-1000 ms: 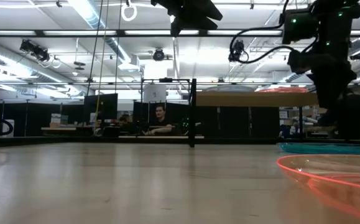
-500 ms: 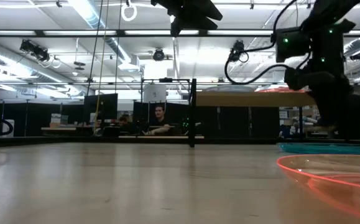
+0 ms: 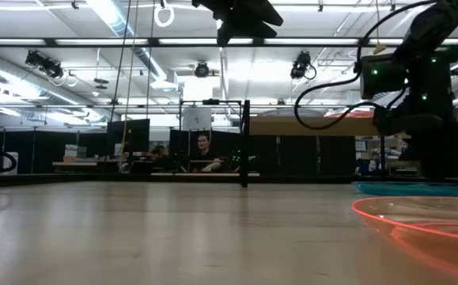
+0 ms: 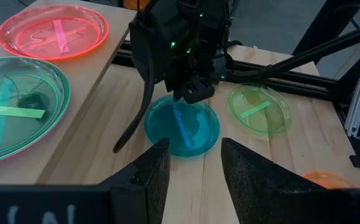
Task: Place and stack plates onto a shelf
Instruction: Stack the blue plate on top of the orange plate on the shelf
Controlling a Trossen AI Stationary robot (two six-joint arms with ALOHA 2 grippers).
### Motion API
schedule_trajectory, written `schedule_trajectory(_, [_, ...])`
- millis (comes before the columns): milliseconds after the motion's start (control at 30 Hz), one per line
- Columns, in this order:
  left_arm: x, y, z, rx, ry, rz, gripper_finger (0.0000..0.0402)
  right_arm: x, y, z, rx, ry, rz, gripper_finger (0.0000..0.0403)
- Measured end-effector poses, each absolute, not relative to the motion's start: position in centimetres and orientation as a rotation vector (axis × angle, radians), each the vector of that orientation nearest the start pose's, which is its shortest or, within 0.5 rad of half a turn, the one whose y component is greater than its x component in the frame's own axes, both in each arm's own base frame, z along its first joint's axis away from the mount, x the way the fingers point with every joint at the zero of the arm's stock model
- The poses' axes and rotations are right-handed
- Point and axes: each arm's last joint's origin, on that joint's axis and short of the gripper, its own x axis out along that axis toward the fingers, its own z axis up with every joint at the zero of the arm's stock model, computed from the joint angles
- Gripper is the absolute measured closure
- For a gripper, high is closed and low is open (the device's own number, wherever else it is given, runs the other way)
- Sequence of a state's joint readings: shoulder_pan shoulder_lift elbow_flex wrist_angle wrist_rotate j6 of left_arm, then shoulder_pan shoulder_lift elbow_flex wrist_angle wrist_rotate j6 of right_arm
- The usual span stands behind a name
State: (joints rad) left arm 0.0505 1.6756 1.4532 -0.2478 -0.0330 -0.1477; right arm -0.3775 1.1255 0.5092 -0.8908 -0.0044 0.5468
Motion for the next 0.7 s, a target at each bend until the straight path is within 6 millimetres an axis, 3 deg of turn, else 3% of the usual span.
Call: schedule_trajectory(700, [38.55,2.04,32.68,-0.173,0.462,0.122,0.0251,13.68,-6.38,14.97,0.769,1.318,-0.714,0.0251])
